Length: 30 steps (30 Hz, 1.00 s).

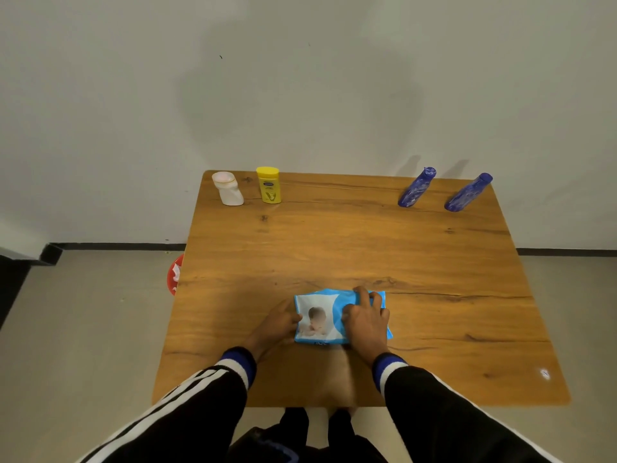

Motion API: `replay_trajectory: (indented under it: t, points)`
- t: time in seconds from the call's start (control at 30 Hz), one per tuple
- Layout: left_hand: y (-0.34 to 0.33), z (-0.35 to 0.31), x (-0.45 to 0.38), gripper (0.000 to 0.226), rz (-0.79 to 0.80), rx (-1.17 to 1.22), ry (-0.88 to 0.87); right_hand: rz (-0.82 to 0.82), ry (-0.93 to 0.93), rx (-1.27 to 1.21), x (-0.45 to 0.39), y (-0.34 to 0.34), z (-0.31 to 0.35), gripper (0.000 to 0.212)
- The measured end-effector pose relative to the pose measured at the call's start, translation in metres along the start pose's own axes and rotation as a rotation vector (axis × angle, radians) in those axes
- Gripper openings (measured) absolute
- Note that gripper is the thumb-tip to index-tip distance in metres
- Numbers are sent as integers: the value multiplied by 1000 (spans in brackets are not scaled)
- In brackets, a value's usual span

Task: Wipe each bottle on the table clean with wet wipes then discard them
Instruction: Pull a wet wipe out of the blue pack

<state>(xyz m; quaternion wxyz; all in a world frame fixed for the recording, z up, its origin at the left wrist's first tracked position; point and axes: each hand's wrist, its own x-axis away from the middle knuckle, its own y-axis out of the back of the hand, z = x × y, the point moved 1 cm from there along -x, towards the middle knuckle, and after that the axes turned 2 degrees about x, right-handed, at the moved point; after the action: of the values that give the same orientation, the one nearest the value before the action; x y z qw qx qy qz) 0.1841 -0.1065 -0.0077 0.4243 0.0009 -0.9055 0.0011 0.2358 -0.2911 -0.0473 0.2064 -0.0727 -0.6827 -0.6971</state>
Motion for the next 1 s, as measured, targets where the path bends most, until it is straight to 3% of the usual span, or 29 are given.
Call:
replay_trajectory:
  t: [0.27, 0.37, 0.47, 0.6, 0.73, 1.0]
  points:
    - [0, 6, -4, 35, -17, 51, 23, -80, -35, -123, -6, 8, -9, 19]
    - [3, 9, -11, 34, -68, 7, -4, -93, -101, -314, -3, 17, -16, 18]
    - [5, 4, -16, 48, -251, -145, -54, -102, -125, -602, -1, 28, -24, 3]
    - [0, -8, -20, 48, -350, -288, -240, -105, -68, -855, 3, 45, -32, 10]
    - [-14, -23, -21, 45, -239, -319, -354, -128, -27, -1052, 7, 63, -34, 7]
    - [-41, -41, -15, 43, 74, -290, -424, -121, 32, -1186, 9, 98, -33, 8]
